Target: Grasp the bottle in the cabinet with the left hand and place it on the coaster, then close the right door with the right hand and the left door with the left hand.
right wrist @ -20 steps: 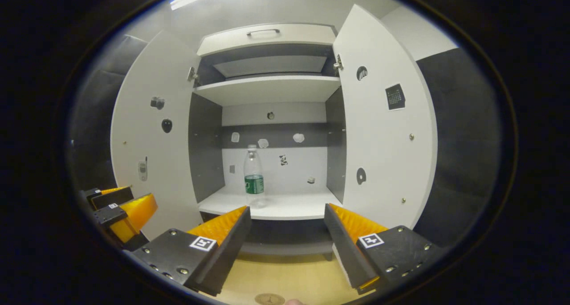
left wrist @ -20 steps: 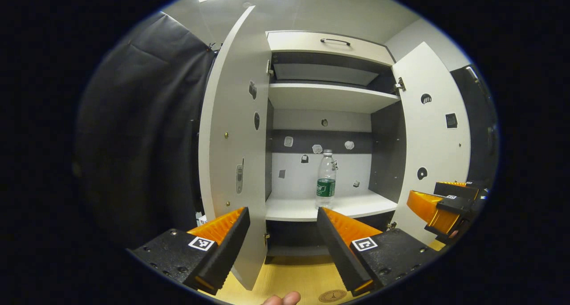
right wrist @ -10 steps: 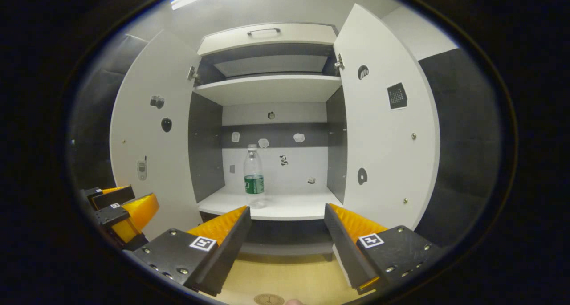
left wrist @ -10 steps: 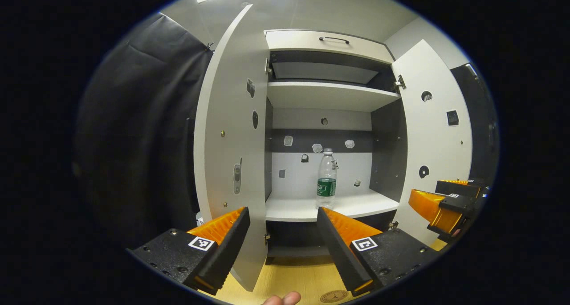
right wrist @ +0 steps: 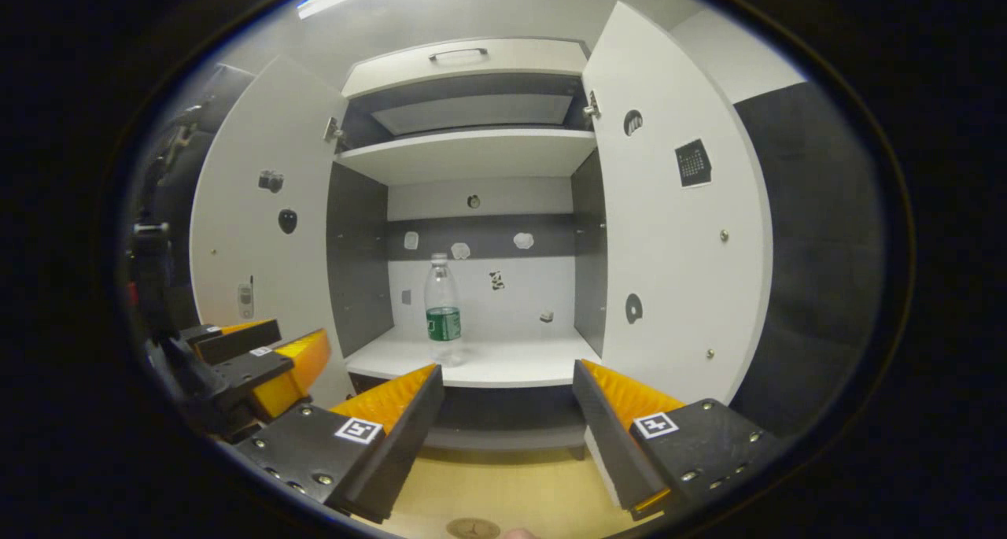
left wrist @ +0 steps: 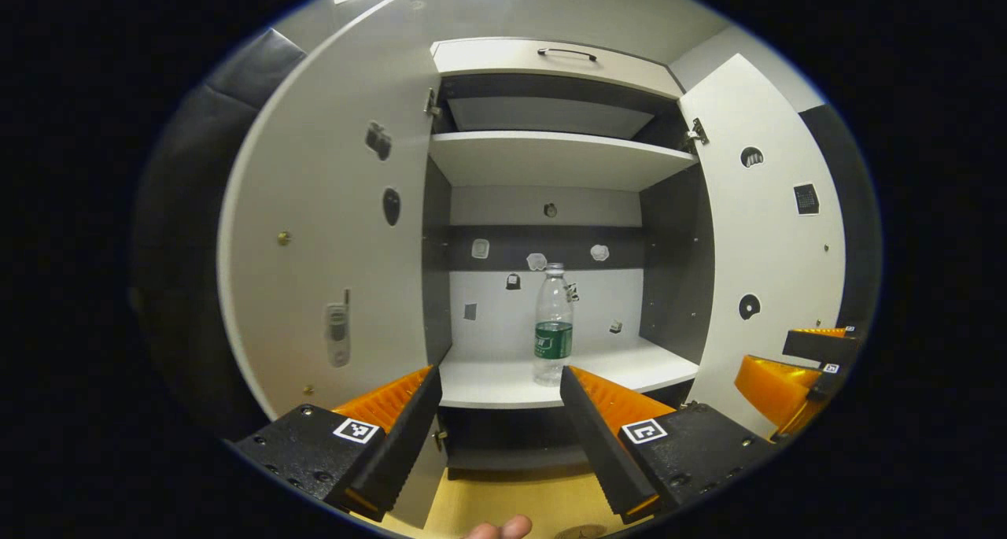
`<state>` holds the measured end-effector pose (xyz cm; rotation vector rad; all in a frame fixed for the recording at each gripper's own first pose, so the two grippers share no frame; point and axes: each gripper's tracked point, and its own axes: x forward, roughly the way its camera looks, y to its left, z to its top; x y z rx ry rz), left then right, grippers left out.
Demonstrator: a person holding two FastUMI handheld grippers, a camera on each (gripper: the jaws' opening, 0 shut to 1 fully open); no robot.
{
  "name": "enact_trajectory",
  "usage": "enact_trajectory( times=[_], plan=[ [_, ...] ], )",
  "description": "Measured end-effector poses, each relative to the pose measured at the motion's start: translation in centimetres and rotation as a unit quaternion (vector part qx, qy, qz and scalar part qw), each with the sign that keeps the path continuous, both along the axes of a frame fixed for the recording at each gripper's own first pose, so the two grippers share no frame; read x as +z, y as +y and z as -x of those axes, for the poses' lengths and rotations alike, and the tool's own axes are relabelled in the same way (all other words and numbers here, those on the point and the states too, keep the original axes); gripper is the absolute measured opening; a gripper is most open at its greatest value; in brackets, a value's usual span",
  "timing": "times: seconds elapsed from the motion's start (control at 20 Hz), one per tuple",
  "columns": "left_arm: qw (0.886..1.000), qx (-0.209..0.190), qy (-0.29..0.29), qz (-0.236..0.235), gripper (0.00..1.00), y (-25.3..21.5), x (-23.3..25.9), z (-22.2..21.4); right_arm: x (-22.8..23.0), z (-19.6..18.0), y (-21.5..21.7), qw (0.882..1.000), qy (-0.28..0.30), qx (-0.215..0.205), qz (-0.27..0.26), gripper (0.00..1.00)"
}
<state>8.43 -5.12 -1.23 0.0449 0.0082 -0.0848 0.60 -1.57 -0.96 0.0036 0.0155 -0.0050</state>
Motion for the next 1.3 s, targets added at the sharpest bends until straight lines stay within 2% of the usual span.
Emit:
enact_trajectory(
  times=[0.7, 1.3],
  plan=[
    [0.999, -0.043, 0.022, 0.001, 0.96, -6.1, -1.8, -14.7, -1.9, -0.8, -3.6, 0.998, 0.041, -0.04, 0.023, 1.0],
    [0.998, -0.032, 0.047, 0.017, 0.96, -7.7, -3.2, -23.1, -3.2, 0.2, -4.7, 0.995, 0.067, -0.059, 0.034, 1.0]
  ],
)
